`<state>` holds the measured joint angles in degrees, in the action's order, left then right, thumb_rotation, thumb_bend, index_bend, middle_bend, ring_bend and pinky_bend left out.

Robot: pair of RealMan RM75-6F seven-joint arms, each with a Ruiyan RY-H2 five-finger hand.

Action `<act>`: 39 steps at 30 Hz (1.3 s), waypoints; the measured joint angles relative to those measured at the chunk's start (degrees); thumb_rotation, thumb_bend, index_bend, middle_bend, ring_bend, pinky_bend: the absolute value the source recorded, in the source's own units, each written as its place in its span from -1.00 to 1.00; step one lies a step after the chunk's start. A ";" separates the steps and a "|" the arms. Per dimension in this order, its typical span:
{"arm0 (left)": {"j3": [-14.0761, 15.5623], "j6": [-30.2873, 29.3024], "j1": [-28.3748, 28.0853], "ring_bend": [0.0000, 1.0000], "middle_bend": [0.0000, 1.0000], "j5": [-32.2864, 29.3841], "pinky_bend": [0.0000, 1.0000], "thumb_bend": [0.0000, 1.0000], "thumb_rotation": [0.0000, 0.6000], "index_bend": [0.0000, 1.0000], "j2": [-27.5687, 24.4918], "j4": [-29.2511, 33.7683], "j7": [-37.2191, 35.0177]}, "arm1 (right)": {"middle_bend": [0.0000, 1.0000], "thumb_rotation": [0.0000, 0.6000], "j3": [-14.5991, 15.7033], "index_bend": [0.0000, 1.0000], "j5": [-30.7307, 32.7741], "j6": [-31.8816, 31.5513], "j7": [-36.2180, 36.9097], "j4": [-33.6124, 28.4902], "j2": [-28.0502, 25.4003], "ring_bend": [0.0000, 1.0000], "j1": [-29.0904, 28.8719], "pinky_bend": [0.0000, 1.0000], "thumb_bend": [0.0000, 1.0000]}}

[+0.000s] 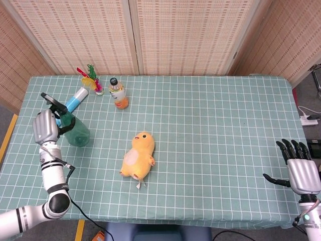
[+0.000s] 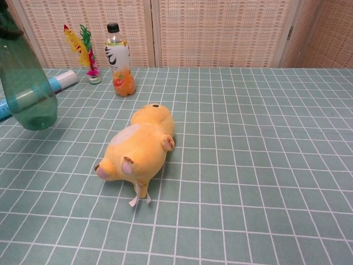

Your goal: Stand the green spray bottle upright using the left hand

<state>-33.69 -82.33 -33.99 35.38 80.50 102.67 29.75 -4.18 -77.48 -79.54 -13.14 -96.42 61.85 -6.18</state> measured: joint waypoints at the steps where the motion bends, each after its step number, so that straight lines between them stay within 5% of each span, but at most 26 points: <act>1: 0.13 1.80 1.22 -0.11 0.25 1.24 -0.42 -0.33 1.00 -0.21 -1.23 0.12 -3.31 | -0.86 1.00 -0.04 -0.77 0.13 0.00 -0.21 -0.05 0.04 -1.00 -0.01 -1.00 -1.00; 16: 6.48 8.13 4.91 -0.15 0.19 19.86 -0.50 -0.37 1.00 -0.30 -0.78 -15.84 -23.24 | -0.86 1.00 -0.66 -0.77 2.37 0.00 -3.08 -1.04 0.55 -1.00 -0.12 -1.00 -1.00; 39: 10.80 8.33 4.56 -0.18 0.05 23.62 -0.57 -0.45 1.00 -0.43 4.14 -23.63 -27.11 | -0.86 1.00 -0.47 -0.77 1.94 0.13 -1.88 -0.96 0.25 -1.00 -0.07 -1.00 -1.00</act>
<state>-22.89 -74.00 -29.43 59.00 84.64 79.04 2.64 -4.65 -75.54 -79.40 -15.02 -97.39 62.10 -6.26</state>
